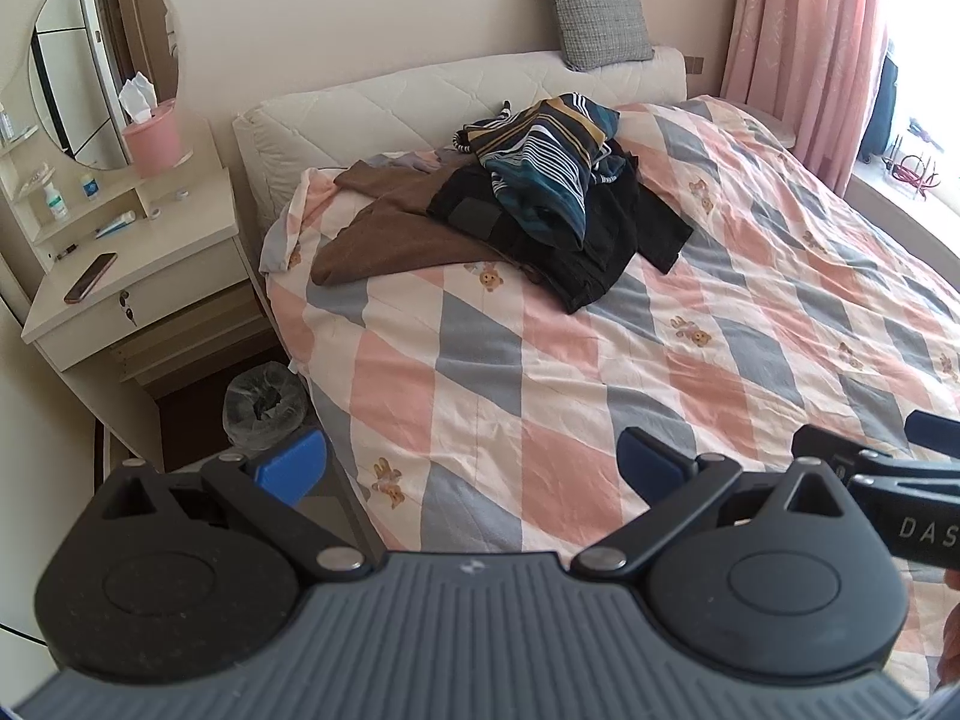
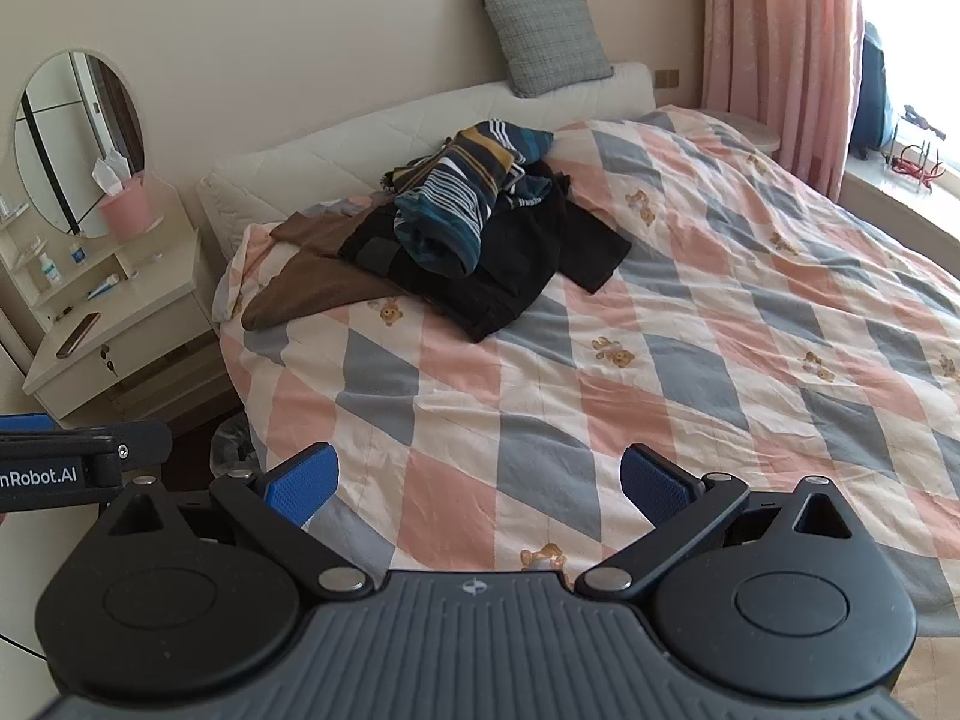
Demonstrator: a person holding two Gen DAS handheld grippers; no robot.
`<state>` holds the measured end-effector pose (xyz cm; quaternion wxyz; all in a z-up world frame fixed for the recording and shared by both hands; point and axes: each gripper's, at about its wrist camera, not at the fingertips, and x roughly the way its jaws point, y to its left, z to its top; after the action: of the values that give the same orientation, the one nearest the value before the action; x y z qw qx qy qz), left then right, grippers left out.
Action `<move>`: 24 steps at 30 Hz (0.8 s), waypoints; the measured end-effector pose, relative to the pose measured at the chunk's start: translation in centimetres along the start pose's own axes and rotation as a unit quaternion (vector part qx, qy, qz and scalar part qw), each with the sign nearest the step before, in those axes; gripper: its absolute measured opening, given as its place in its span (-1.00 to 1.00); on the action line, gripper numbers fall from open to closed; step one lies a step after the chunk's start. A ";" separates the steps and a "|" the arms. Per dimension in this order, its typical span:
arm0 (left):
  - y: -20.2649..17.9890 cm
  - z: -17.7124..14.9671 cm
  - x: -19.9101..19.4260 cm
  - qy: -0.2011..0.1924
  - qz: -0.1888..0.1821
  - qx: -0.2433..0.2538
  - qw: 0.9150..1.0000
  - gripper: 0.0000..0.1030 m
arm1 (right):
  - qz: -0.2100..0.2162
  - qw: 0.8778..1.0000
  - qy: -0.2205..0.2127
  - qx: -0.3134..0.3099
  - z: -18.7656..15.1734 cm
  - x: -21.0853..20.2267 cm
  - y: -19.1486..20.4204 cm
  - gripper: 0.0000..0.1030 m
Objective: Fold clothes
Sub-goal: 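Move both grippers toward the clothes pile on the bed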
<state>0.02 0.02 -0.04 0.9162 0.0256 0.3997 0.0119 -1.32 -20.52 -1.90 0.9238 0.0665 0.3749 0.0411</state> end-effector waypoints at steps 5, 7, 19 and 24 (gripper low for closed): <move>0.1 -0.1 0.3 0.004 -0.012 -0.004 1.000 0.98 | 0.003 1.000 -0.005 -0.003 0.7 -0.1 0.0 1.00; 0.4 -0.1 0.4 0.007 -0.017 -0.005 1.000 0.98 | 0.001 1.000 -0.004 -0.007 0.9 0.4 0.2 1.00; 1.1 0.5 1.8 0.019 -0.038 0.001 0.999 0.98 | 0.009 1.000 -0.003 0.002 1.8 1.8 0.0 1.00; 2.0 1.2 3.8 0.024 -0.057 -0.005 0.998 0.98 | 0.013 1.000 0.002 0.007 2.3 3.2 0.2 1.00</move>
<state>3.46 2.12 -1.85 0.9055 -0.0018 0.4226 -0.0374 2.58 -20.13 -2.38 0.9219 0.0775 0.3761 0.0509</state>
